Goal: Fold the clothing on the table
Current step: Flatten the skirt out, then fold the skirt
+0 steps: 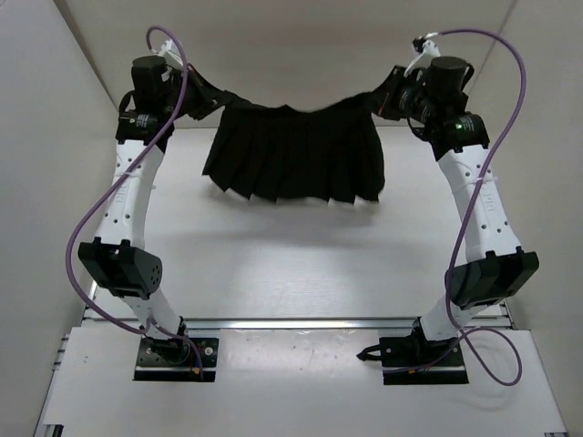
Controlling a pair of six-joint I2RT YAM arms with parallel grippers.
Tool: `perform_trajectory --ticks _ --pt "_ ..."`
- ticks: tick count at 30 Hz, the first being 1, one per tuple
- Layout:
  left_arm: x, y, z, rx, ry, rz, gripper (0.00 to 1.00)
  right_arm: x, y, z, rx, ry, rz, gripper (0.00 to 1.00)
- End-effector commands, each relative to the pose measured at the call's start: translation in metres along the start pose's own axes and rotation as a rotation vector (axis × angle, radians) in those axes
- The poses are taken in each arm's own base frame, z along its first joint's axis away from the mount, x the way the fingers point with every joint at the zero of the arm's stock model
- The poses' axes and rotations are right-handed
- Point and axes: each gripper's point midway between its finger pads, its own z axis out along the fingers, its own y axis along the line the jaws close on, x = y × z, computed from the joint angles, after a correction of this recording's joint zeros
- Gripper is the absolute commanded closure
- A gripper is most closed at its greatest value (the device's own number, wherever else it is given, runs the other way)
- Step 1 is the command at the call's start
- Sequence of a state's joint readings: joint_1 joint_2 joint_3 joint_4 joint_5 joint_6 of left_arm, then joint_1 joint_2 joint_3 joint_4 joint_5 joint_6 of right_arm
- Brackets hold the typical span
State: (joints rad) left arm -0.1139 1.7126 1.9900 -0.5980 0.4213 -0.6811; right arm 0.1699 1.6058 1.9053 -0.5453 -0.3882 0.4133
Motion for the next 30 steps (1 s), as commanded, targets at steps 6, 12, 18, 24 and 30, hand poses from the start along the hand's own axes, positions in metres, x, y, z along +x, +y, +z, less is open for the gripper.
perform_trajectory --ticks 6,12,18,24,30 --pt "0.047 0.054 -0.013 -0.074 0.037 0.023 1.0 0.052 -0.041 -0.015 0.024 0.029 -0.007 1.0" --pt "0.231 0.148 -0.035 -0.148 0.314 -0.177 1.0 0.23 -0.08 -0.042 0.143 0.289 0.18 1.0" --pt "0.336 0.164 -0.104 -0.197 0.447 -0.247 1.0 0.338 -0.086 -0.1 0.217 0.493 0.449 1.0" --pt "0.385 0.16 -0.154 -0.252 0.496 -0.259 1.0 0.365 -0.072 -0.135 0.331 0.534 0.45 1.0" --pt "0.396 0.153 -0.196 -0.269 0.487 -0.268 1.0 0.379 -0.049 -0.168 0.366 0.634 0.411 1.0"
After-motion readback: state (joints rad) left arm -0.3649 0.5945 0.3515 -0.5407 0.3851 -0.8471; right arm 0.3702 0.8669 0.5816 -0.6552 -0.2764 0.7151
